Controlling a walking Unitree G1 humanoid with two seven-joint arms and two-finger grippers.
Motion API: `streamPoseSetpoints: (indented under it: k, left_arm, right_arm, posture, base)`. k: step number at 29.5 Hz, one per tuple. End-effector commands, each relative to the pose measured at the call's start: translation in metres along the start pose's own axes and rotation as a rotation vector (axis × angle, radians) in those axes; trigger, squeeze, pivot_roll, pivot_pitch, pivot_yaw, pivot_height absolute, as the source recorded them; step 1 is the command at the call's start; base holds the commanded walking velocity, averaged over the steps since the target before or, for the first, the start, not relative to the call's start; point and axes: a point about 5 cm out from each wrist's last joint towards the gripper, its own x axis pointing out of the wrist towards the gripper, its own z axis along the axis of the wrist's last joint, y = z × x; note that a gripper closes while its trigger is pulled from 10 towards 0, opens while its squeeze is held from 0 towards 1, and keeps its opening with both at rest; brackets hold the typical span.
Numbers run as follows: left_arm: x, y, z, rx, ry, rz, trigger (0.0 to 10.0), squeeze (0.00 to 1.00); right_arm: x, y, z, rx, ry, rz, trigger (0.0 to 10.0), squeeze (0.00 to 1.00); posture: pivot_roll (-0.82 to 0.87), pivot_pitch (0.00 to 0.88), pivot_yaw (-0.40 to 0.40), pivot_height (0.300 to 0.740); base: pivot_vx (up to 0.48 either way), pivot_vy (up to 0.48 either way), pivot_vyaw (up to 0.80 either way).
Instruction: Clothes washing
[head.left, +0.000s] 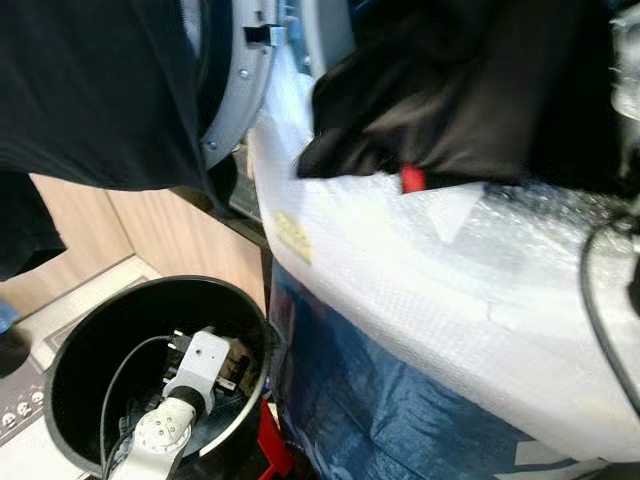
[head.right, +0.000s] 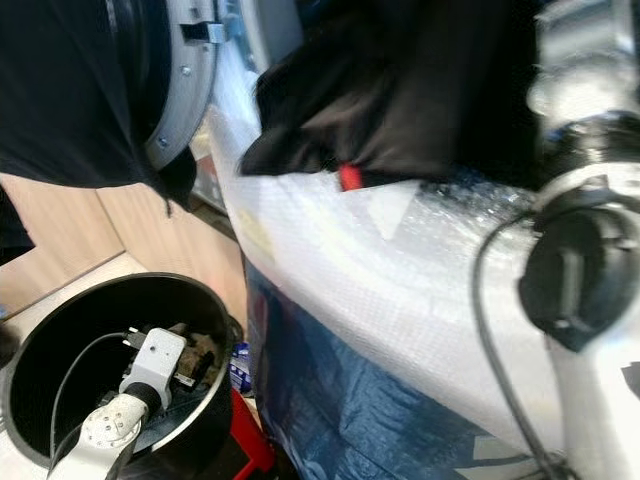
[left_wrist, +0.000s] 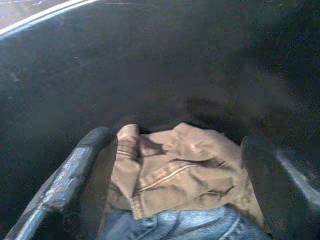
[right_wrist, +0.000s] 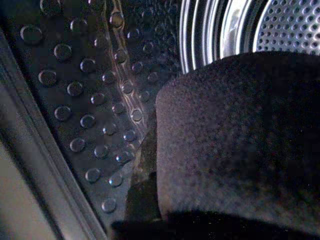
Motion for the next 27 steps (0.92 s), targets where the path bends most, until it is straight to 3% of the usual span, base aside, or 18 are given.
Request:
streamPoseSetpoints:
  k: [1, 4, 5, 6, 7, 9, 10, 11, 12, 13, 14, 16, 19, 20, 27]
  left_arm:
    - [-0.001, -0.002, -0.003, 0.004, 0.019, -0.006, 10.0, 0.0]
    - [-0.001, -0.002, -0.003, 0.004, 0.019, -0.007, 10.0, 0.0]
    - [-0.001, -0.002, -0.003, 0.003, 0.018, -0.005, 10.0, 0.0]
    - [-0.001, -0.004, -0.002, 0.005, 0.015, -0.001, 10.0, 0.0]
    - [0.0, -0.004, -0.002, 0.005, 0.015, 0.001, 10.0, 0.0]
    - [0.0, -0.004, -0.002, 0.004, 0.016, 0.001, 10.0, 0.0]
    - [0.0, -0.004, -0.002, 0.006, 0.017, 0.001, 10.0, 0.0]
    - [0.0, -0.004, -0.002, 0.007, 0.017, 0.0, 10.0, 0.0]
    - [0.0, -0.004, -0.002, 0.007, 0.017, 0.0, 10.0, 0.0]
    - [0.0, -0.004, -0.002, 0.007, 0.017, 0.0, 10.0, 0.0]
    - [0.0, -0.004, -0.002, 0.007, 0.017, -0.001, 10.0, 0.0]
    - [0.001, -0.005, -0.001, 0.007, 0.018, -0.005, 10.0, 0.0]
    - [0.001, -0.006, -0.002, 0.007, 0.02, -0.011, 10.0, 0.0]
    - [0.001, -0.006, -0.002, 0.007, 0.021, -0.012, 10.0, 0.0]
    - [0.001, -0.001, 0.0, -0.033, 0.013, 0.026, 10.0, 0.0]
  right_arm:
    - [0.004, 0.009, 0.001, -0.002, -0.009, 0.013, 0.0, 0.0]
    - [0.005, 0.009, 0.001, -0.005, -0.01, -0.003, 0.0, 0.0]
    - [0.005, 0.004, 0.01, -0.06, -0.028, -0.109, 0.0, 0.0]
    - [-0.002, -0.018, 0.019, -0.294, -0.017, -0.382, 0.0, 0.0]
    - [-0.005, -0.023, 0.013, -0.363, 0.016, -0.428, 0.0, 0.0]
    - [-0.006, -0.023, 0.001, -0.389, 0.072, -0.403, 0.0, 0.0]
    - [-0.009, -0.024, -0.018, -0.426, 0.16, -0.366, 4.7, 0.0]
    - [-0.01, -0.024, -0.026, -0.431, 0.196, -0.345, 4.7, 0.0]
    - [-0.012, -0.026, -0.033, -0.44, 0.22, -0.344, 8.2, 0.0]
    - [-0.014, -0.027, -0.036, -0.447, 0.233, -0.346, 8.2, 0.0]
    - [-0.016, -0.028, -0.042, -0.472, 0.263, -0.334, 10.0, 0.0]
    - [-0.023, -0.036, -0.054, -0.561, 0.322, -0.376, 10.0, 0.0]
    - [-0.025, -0.038, -0.058, -0.592, 0.336, -0.389, 10.0, 0.0]
    - [-0.026, -0.038, -0.059, -0.601, 0.337, -0.386, 10.0, 1.0]
    - [-0.026, -0.036, -0.062, -0.631, 0.351, -0.366, 10.0, 1.0]
  posture:
    - [0.18, 0.033, -0.076, 0.74]
    - [0.18, 0.033, -0.076, 0.74]
    - [0.18, 0.029, -0.079, 0.74]
    - [0.18, 0.031, -0.087, 0.74]
    - [0.18, 0.031, -0.087, 0.74]
    - [0.18, 0.03, -0.087, 0.74]
    - [0.18, 0.03, -0.087, 0.74]
    - [0.18, 0.03, -0.087, 0.74]
    - [0.18, 0.03, -0.087, 0.74]
    - [0.18, 0.036, -0.084, 0.74]
    - [0.18, 0.036, -0.084, 0.74]
    - [0.17, 0.04, -0.083, 0.74]
    - [0.17, 0.04, -0.083, 0.74]
    - [0.17, 0.04, -0.083, 0.74]
    - [0.17, 0.046, -0.083, 0.74]
  base:
    - [0.0, 0.0, 0.0]
    - [0.0, 0.0, 0.0]
    - [0.0, 0.0, 0.0]
    - [0.0, 0.0, 0.0]
    - [0.0, 0.0, 0.0]
    - [0.0, 0.0, 0.0]
    - [0.0, 0.0, 0.0]
    - [0.0, 0.0, 0.0]
    - [0.0, 0.0, 0.0]
    - [0.0, 0.0, 0.0]
    - [0.0, 0.0, 0.0]
    - [0.0, 0.0, 0.0]
    - [0.0, 0.0, 0.0]
    - [0.0, 0.0, 0.0]
    - [0.0, 0.0, 0.0]
